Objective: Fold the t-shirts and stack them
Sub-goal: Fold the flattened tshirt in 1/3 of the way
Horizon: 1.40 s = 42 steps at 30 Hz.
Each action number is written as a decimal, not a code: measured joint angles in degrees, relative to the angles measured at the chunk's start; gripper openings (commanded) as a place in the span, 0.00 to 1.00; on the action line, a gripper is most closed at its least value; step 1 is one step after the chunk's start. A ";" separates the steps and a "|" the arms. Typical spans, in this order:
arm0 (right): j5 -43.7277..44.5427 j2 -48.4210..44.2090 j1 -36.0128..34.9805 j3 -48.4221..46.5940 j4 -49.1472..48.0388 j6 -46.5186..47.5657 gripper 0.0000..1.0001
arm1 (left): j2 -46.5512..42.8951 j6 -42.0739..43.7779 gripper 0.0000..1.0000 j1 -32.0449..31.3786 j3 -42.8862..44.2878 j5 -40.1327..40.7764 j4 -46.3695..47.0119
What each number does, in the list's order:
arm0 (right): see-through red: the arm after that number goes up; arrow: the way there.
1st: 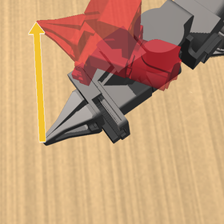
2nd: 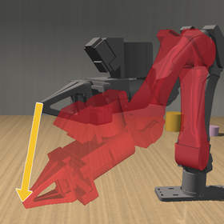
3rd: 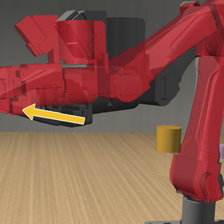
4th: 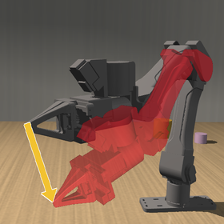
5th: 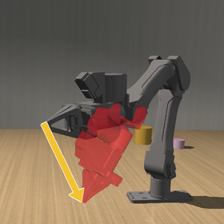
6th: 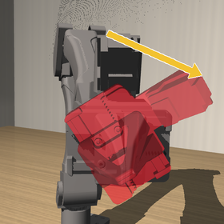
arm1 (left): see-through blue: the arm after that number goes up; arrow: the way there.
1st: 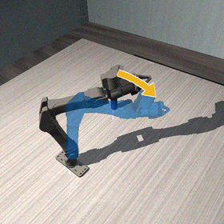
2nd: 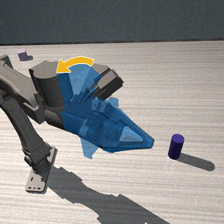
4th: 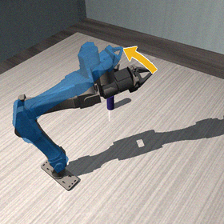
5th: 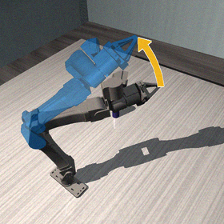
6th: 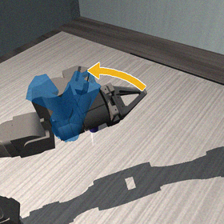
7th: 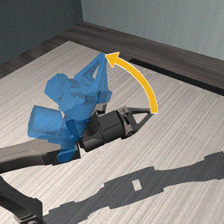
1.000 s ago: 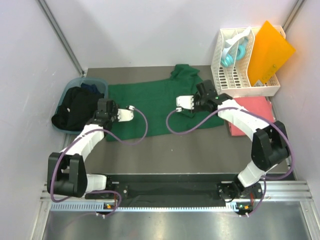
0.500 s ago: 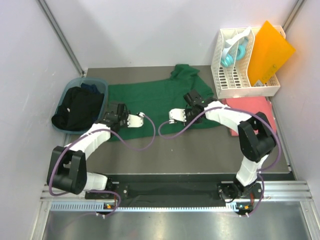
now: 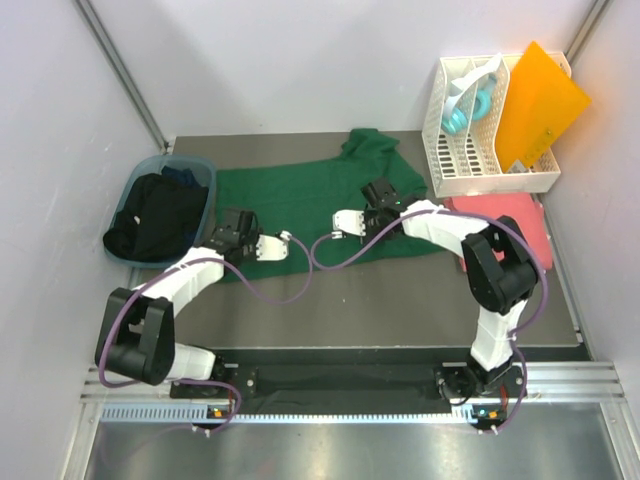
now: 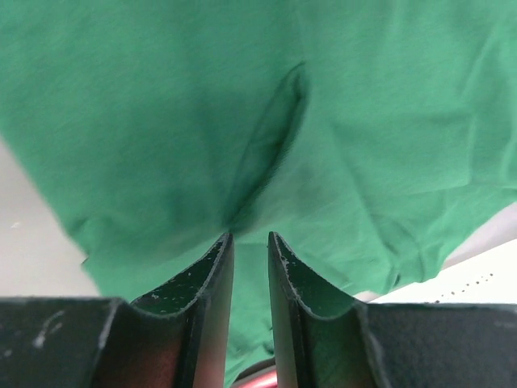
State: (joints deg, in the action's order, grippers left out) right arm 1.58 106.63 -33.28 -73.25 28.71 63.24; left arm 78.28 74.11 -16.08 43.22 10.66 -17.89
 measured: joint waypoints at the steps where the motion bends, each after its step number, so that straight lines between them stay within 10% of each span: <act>1: 0.04 0.17 0.00 -0.17 -0.39 -0.02 0.22 | 0.02 -0.11 0.43 -0.09 -0.07 0.17 -0.13; 18: 0.42 2.86 0.00 -3.02 -0.81 0.09 0.37 | 0.79 -0.94 0.42 -0.44 -0.09 1.40 -0.44; 42: 0.15 2.89 -0.37 -3.06 0.61 -0.48 0.28 | 3.21 -1.01 0.42 -0.52 -0.04 1.38 -0.42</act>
State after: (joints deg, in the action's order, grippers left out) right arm 1.74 109.51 -33.65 -76.31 29.32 62.76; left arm 81.49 73.10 -16.60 43.18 12.03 -18.31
